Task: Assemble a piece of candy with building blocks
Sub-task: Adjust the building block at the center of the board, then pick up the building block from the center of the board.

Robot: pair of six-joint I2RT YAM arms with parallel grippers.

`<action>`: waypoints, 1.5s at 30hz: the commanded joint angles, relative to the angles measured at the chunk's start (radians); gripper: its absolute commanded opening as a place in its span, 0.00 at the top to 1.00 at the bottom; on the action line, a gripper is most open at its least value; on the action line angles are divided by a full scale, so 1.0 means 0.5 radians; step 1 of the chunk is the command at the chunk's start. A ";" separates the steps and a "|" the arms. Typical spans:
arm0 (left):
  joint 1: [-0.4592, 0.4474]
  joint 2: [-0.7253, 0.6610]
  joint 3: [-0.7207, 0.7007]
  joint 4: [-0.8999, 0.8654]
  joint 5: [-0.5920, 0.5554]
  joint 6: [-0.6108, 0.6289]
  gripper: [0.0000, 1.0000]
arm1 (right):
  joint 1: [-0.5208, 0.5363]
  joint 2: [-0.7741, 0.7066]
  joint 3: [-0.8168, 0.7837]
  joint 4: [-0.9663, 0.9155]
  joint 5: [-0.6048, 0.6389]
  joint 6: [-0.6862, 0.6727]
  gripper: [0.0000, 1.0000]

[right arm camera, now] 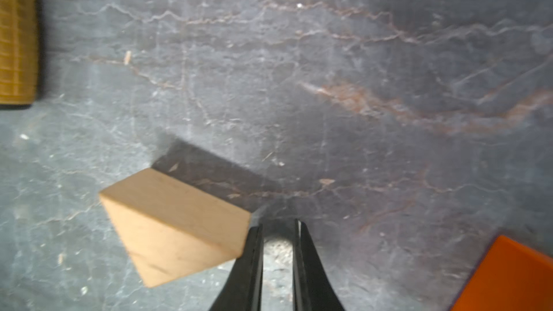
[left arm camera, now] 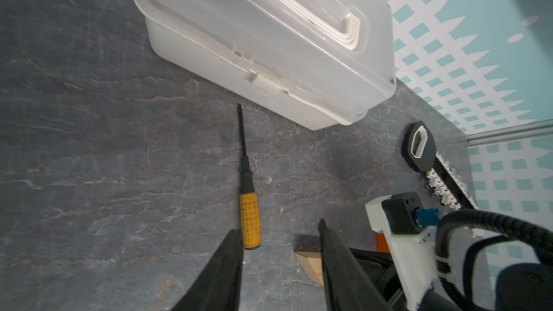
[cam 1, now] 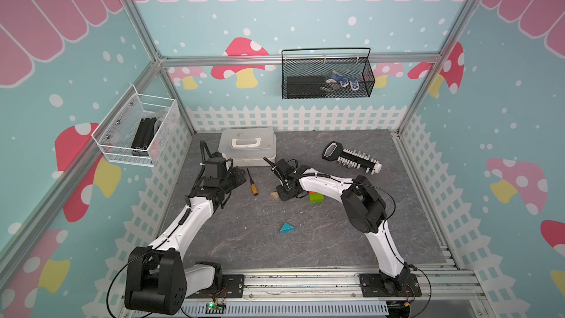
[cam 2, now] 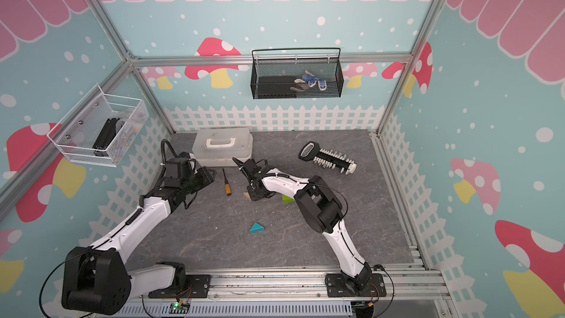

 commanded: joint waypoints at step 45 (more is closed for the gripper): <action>-0.809 0.895 0.615 -0.847 -0.034 3.071 0.39 | -0.451 -1.925 -1.056 0.005 0.179 -0.044 0.52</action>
